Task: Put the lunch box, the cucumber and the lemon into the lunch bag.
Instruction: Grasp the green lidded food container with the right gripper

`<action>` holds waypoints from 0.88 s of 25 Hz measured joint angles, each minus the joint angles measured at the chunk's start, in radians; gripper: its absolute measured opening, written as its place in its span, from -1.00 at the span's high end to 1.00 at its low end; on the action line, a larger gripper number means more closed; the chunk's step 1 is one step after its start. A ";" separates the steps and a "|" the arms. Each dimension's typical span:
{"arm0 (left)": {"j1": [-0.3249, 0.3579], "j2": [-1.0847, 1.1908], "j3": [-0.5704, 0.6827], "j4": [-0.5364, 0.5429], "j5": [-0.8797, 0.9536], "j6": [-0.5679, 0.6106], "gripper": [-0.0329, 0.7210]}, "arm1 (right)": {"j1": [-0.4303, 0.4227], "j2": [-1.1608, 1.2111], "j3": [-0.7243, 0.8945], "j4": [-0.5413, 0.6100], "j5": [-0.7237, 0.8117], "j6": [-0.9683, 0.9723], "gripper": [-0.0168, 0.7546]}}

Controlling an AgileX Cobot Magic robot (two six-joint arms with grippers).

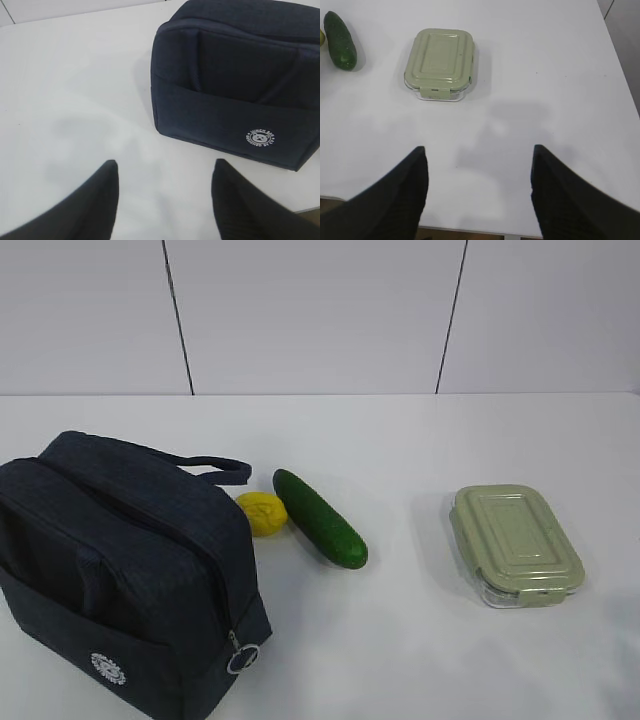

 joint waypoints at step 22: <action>0.000 0.000 0.000 0.000 0.000 0.000 -0.23 | 0.000 0.000 0.000 0.000 0.000 0.000 -0.33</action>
